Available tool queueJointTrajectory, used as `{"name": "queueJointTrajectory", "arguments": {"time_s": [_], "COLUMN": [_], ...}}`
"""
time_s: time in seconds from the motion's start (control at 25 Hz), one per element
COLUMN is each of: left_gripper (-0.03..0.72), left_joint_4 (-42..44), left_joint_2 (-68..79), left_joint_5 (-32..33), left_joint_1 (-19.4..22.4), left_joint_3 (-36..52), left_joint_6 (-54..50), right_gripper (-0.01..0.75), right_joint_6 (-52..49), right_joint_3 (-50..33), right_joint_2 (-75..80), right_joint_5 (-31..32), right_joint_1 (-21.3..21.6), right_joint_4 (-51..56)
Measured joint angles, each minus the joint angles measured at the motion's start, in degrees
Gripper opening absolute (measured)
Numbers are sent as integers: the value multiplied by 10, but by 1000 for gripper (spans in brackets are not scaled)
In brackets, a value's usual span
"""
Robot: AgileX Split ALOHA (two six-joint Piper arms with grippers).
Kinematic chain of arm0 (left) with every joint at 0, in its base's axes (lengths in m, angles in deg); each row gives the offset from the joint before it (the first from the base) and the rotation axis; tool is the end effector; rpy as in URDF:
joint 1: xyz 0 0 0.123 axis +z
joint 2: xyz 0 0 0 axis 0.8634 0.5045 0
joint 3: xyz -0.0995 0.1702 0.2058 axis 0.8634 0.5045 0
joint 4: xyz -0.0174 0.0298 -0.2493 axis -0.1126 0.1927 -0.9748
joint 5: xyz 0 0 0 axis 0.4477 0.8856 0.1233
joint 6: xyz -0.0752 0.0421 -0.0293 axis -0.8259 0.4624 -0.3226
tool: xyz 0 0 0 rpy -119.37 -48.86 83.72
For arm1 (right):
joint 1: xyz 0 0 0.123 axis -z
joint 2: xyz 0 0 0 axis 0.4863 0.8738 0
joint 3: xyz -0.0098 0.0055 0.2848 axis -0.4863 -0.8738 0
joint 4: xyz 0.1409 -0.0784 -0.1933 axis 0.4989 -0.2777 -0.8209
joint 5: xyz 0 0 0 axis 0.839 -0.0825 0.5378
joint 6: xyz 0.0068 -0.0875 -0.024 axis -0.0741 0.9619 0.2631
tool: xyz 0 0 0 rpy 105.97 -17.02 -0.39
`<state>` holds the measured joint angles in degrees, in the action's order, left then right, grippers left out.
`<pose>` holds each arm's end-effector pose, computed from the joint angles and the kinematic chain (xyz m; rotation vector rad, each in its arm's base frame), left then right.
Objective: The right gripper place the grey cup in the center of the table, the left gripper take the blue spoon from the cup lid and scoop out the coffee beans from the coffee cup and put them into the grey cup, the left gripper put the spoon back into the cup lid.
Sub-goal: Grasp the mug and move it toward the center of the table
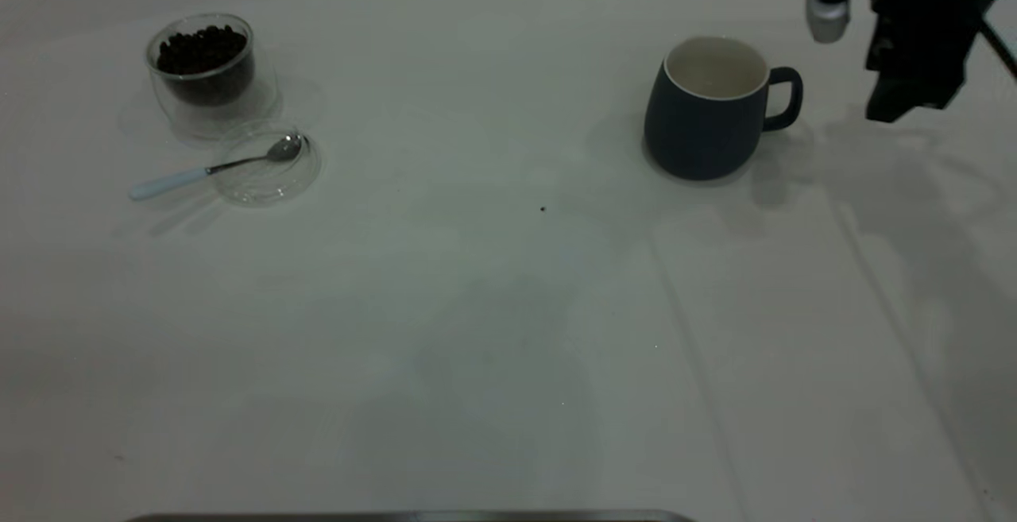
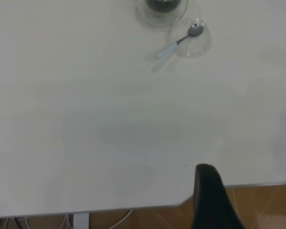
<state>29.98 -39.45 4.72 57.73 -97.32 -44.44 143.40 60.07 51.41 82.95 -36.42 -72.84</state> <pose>-0.0094 -0.0048 0.2677 0.0482 2.1122 -0.0925 0.4306 0.0538 0.0567 -1.8159 2.2021 -0.2792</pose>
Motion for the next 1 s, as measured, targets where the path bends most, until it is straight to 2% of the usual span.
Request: {"name": "queueJointTrajectory", "arguments": {"time_s": [0.56,1.0], "left_gripper": [475,475], "left_joint_4": [0,0], "left_joint_2": [0,0], "left_joint_5": [0,0], "left_joint_1": [0,0], "left_joint_3": [0,0], "left_joint_6": [0,1], "right_gripper": [457,458], "right_joint_6": [23,23], "right_joint_3": [64,64], "right_joint_2": [39,39], "right_joint_5": [-2,-32], "right_joint_1": [-80,-178], "right_joint_4": [25,96]}}
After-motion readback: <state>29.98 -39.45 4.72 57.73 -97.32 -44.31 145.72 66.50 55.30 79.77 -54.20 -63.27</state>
